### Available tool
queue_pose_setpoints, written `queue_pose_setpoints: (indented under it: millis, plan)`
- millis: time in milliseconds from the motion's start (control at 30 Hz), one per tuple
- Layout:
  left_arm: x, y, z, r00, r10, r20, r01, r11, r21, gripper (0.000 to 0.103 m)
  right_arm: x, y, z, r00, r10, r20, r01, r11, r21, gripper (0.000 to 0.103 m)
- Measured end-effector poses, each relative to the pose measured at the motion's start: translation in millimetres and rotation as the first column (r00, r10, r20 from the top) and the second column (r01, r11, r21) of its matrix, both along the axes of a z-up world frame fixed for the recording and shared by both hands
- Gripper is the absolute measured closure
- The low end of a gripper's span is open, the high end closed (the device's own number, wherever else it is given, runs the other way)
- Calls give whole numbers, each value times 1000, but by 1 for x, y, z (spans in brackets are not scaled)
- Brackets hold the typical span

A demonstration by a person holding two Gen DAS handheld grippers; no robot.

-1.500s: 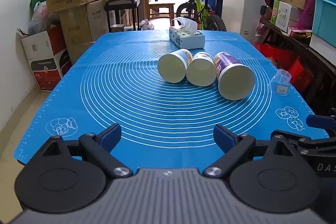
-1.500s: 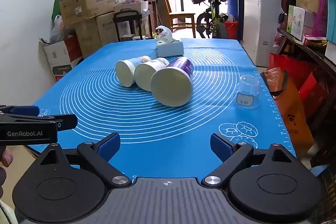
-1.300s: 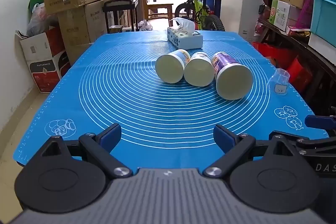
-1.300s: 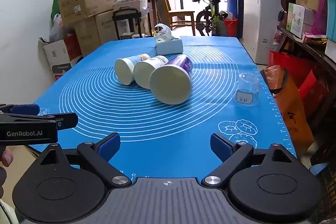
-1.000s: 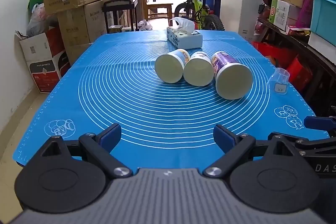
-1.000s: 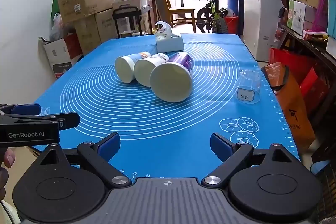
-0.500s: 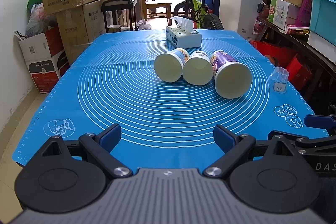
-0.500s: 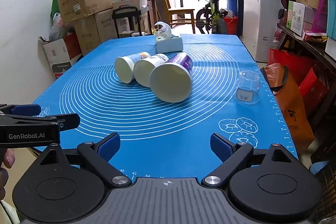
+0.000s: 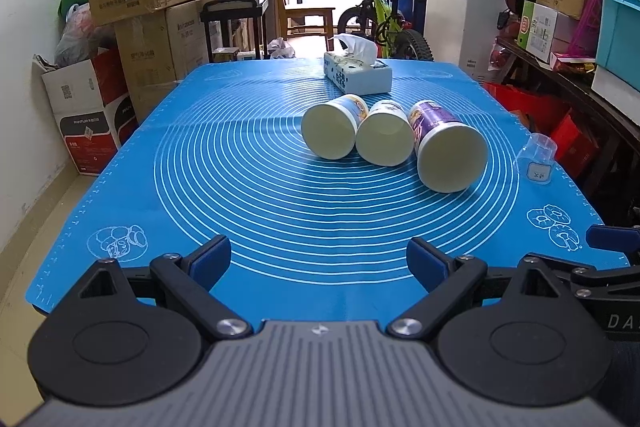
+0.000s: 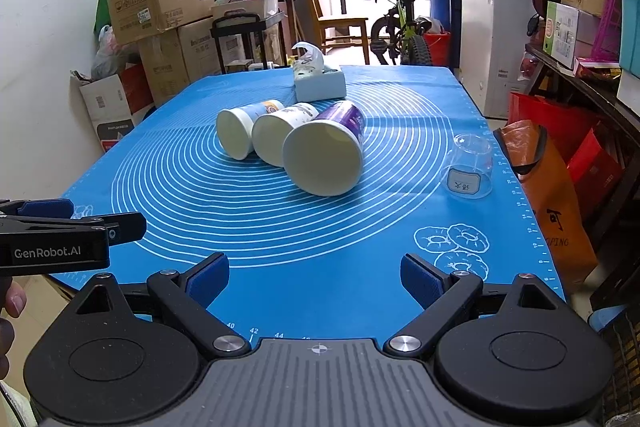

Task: Flip cup upside down

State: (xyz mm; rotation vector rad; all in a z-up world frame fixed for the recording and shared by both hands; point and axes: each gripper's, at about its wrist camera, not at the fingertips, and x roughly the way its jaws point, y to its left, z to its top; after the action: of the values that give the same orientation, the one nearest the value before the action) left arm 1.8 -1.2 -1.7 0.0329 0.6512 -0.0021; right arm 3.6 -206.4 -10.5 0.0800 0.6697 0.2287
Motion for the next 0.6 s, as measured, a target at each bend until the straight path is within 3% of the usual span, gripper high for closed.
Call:
queue_pose_setpoints:
  millis: [600]
  plan:
    - [1,1,-2,1000,-5,-6,5,1000,1,9,0,-2,0,1000,-1,-3,1,1000,2,10]
